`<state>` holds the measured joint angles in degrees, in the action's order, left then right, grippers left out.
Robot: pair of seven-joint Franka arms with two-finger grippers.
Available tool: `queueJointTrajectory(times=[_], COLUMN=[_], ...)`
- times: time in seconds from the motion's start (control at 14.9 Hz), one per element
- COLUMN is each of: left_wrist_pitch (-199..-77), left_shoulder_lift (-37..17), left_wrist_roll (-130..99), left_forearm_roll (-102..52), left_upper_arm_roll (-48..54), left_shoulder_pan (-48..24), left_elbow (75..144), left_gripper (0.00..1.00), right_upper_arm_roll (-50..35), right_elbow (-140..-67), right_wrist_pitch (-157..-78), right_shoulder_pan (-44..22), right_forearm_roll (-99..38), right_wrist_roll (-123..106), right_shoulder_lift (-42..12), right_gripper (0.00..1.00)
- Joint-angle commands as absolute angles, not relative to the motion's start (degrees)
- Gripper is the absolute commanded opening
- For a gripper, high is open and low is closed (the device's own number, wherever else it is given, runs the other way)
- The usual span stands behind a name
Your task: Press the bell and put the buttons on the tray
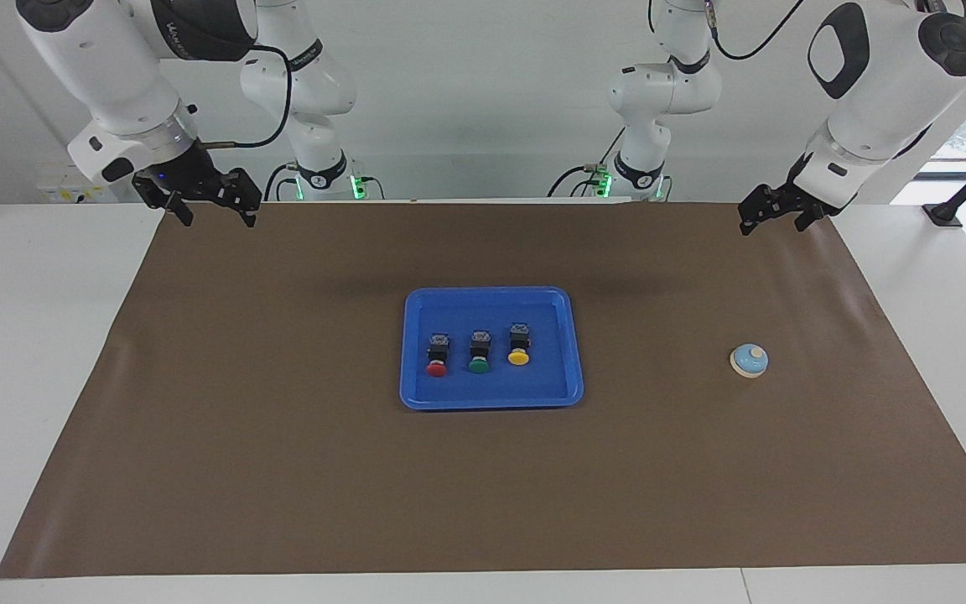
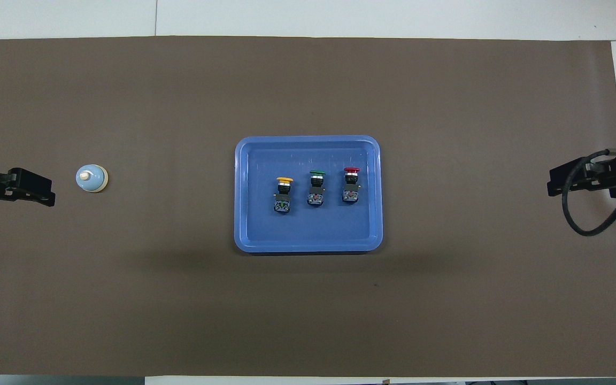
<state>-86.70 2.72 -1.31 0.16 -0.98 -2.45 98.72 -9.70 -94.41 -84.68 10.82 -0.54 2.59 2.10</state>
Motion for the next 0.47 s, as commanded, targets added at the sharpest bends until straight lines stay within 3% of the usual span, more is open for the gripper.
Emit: queueJointTrajectory(times=[0.0,0.4], left_wrist_pitch=[-86.92,-86.92], left_shoulder_lift=[3.34,3.34], left_wrist_roll=[-1.67,-1.67], left_forearm_roll=[-0.35,-0.35], left_upper_arm_roll=[-0.88,-0.88], left_shoulder_pan=[-2.11,-2.11], left_elbow=[98.88,98.88], left_gripper=[1.00,1.00], right_upper_arm_roll=[-10.02,-9.93], right_elbow=[-94.92,-94.40], right_wrist_pitch=[-84.90,-84.73], right_shoulder_pan=[12.48,12.48], right_forearm_roll=[-1.67,-1.58], right_wrist_roll=[0.62,0.53], right_shoulder_lift=[2.55,2.81], right_gripper=[1.00,1.00])
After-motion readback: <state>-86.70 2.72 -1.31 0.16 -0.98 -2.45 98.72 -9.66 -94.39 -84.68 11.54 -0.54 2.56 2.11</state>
